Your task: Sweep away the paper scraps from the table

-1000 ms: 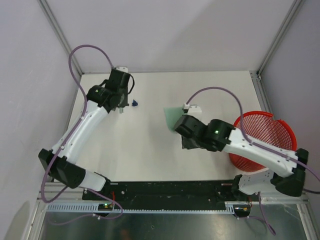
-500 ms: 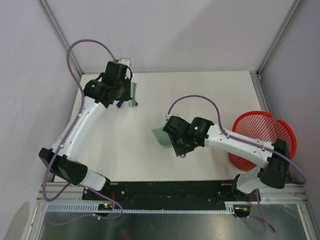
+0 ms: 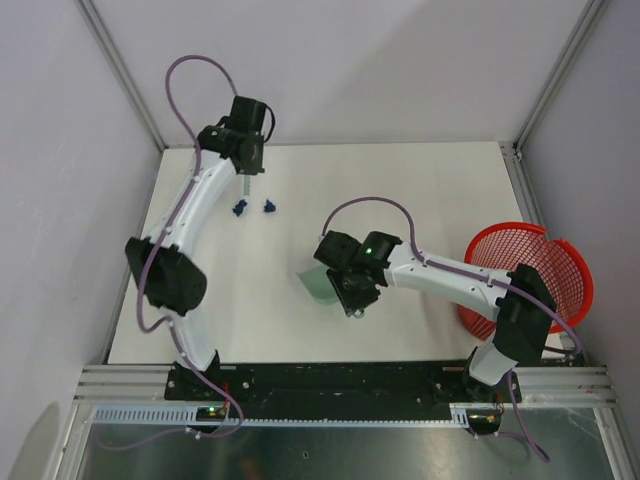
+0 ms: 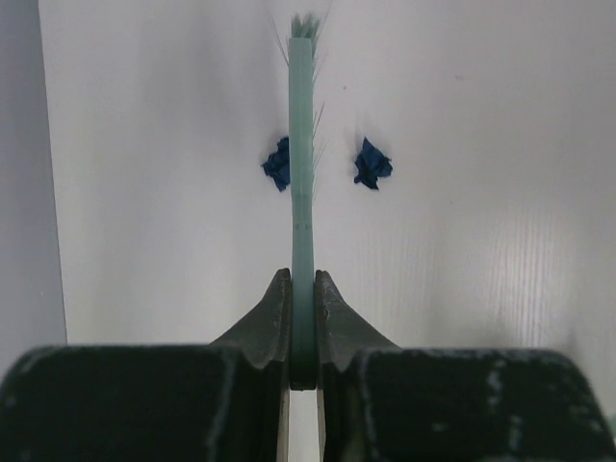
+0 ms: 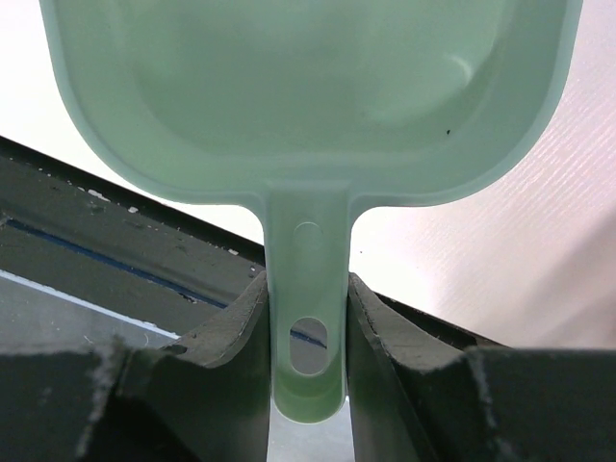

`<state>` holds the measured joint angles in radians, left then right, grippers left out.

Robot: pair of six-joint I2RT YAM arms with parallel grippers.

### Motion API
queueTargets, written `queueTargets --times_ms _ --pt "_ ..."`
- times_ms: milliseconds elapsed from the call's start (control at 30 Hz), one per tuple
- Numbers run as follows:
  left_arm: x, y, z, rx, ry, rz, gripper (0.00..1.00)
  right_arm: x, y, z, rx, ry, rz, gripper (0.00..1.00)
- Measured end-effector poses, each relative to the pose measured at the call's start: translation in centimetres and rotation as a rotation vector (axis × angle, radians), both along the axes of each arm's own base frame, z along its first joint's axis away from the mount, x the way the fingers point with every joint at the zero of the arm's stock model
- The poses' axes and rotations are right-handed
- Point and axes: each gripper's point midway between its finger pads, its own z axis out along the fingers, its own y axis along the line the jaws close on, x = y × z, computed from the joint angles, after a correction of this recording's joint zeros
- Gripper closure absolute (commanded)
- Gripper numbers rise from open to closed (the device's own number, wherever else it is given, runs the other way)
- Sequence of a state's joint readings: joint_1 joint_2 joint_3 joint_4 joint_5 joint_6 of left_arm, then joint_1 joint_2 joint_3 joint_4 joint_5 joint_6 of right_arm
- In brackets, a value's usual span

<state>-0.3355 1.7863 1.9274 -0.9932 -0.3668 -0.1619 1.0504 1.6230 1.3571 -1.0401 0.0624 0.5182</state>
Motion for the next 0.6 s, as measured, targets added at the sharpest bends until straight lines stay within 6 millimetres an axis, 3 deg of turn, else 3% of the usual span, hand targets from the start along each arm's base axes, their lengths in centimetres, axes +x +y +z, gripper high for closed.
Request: queueTargets --times_ms 133,233,333,600 --pt "4.0 -0.7 -3.0 0.051 0.045 -0.042 1.0 0.0 0.0 -0.2 -0.005 0.001 0.009 1.0" --pt "5.4 -1.8 -6.0 0.055 0.101 -0.092 1.0 0.1 0.0 -0.3 -0.01 0.0 0.022 1.0" --pt "5.3 -2.8 -8.7 0.041 0.174 -0.151 1.0 0.1 -0.2 -0.4 -0.017 0.0 0.033 1.0" --pt "4.4 -5.3 -10.4 0.019 0.226 -0.282 1.0 0.4 -0.7 -1.5 -0.047 0.014 0.044 1.0"
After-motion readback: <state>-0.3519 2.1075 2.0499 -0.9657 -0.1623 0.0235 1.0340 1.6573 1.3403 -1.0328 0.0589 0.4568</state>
